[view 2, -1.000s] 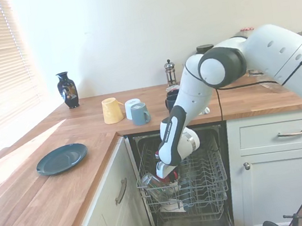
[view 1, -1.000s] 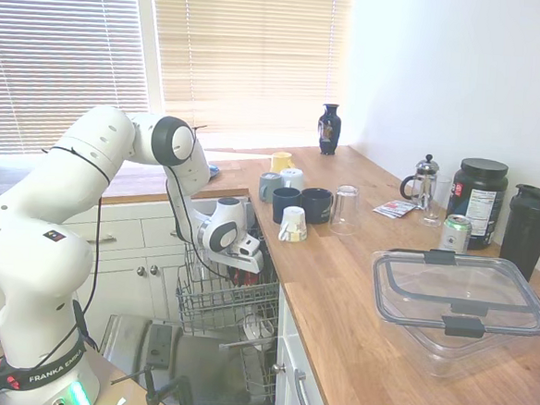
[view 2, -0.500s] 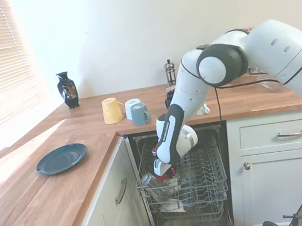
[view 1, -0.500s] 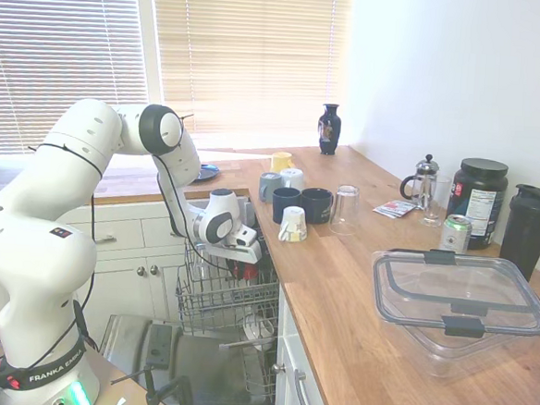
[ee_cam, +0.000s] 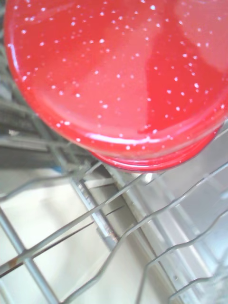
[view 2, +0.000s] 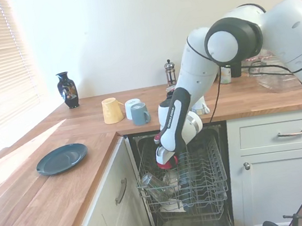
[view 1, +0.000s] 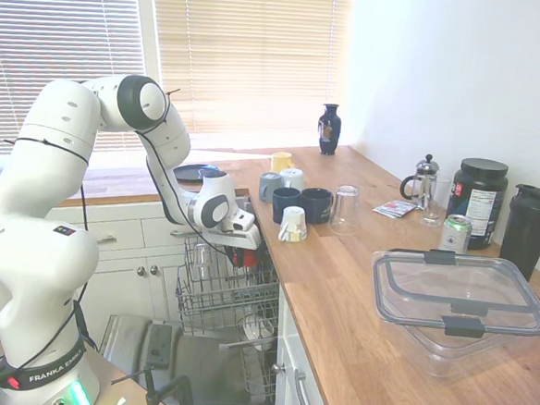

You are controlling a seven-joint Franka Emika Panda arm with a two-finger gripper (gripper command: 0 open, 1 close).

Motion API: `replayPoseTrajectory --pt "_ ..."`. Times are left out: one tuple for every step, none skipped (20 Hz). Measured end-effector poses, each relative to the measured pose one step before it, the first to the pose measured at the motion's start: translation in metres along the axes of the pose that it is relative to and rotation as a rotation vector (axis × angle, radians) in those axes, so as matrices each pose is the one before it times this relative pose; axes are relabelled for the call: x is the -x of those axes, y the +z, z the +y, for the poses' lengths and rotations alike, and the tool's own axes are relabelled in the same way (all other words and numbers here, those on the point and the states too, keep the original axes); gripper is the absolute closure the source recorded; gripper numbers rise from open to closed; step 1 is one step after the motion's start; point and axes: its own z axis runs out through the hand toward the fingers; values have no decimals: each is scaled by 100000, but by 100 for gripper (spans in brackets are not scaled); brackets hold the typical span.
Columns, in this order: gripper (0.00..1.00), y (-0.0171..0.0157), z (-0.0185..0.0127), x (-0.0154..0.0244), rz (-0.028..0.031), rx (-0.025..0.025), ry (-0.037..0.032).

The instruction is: Unload a mug from dishwasher

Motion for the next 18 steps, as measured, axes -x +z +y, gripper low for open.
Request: replayPoseTrajectory --pt "100 -682 291 223 432 420 -163" --pt "100 -751 185 296 512 352 -451" --pt "100 -822 88 318 582 288 -737" --pt "100 -918 45 316 640 468 -641" --pt "100 -936 60 174 516 586 -572" --pt "100 -930 52 80 530 434 -546" --pt "100 -899 61 25 473 467 -427" --pt "100 -856 66 -87 531 464 -430" --pt "100 -787 85 -154 589 281 -134" --pt "100 -774 80 -202 499 236 -173" --pt "100 -725 76 -301 614 290 -132" --pt "100 -703 154 -369 680 387 -102" --pt "100 -727 194 -396 628 444 -397" --pt "100 -740 196 -382 528 353 -313" --pt "100 -729 263 -412 450 363 -105" --pt "100 -724 301 -434 385 268 55" --pt "100 -667 298 -384 169 357 -71" --pt "100 -615 157 -187 -384 412 -182"
